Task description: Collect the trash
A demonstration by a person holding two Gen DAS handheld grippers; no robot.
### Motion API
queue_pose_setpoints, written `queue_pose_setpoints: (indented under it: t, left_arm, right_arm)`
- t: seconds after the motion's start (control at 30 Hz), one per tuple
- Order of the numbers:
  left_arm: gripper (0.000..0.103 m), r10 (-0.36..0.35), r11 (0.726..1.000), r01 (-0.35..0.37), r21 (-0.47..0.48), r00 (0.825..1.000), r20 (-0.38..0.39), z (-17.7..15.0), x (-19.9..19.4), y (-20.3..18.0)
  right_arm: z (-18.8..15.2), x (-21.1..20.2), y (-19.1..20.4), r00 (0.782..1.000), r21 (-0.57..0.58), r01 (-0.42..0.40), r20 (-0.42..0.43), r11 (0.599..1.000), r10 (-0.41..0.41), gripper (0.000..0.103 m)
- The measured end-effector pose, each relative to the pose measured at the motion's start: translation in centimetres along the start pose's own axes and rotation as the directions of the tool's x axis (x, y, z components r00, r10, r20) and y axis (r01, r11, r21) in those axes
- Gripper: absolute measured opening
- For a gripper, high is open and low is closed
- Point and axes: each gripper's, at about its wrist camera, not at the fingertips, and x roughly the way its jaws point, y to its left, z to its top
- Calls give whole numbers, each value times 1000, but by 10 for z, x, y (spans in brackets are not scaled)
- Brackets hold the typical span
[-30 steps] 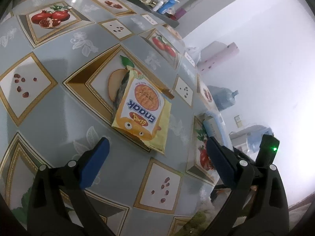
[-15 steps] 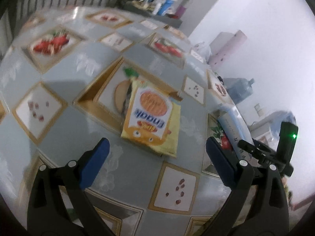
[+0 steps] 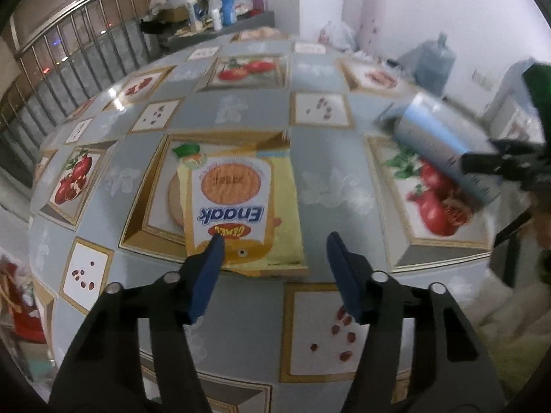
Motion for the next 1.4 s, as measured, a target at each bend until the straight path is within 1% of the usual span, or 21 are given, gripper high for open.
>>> queue_pose_setpoints:
  t: [0.13, 0.3, 0.4, 0.5, 0.6, 0.63, 0.77, 0.83, 1.03, 1.4]
  left_arm:
    - [47, 0, 999, -1, -52, 1000, -11, 0, 5, 7]
    - [46, -9, 998, 8, -68, 1000, -10, -2, 5, 9]
    - [42, -12, 998, 12, -69, 1000, -9, -2, 4, 9]
    - [26, -39, 996, 38, -78, 999, -5, -2, 3, 8]
    - [14, -58, 995, 57, -87, 998, -3, -1, 4, 9]
    - [8, -65, 994, 65, -91, 998, -3, -1, 4, 9]
    - [3, -87, 991, 87, -106, 996, 2, -1, 3, 10]
    - [2, -79, 992, 79, -102, 997, 4, -2, 3, 10]
    - [0, -70, 991, 72, -115, 997, 22, -2, -2, 13]
    - [0, -60, 987, 73, -141, 994, 95, 8, -24, 24]
  right_arm:
    - [0, 1, -1, 1000, -2, 0, -2, 1000, 0, 77]
    - [0, 2, 0, 1000, -3, 4, -3, 1000, -4, 77]
    - [1, 3, 0, 1000, -4, 6, -4, 1000, -6, 77]
    - [0, 3, 0, 1000, -2, 8, -7, 1000, -8, 77]
    - [1, 4, 0, 1000, -2, 8, -12, 1000, -8, 77]
    - [1, 4, 0, 1000, -1, 8, -13, 1000, -8, 77]
    - [0, 4, 0, 1000, -1, 9, -13, 1000, -9, 77]
    - [1, 4, -1, 1000, 3, 9, -14, 1000, -9, 77]
    - [-1, 3, 0, 1000, 5, 8, -15, 1000, -8, 76]
    - [1, -5, 2, 1000, 14, 1, 9, 1000, -1, 74]
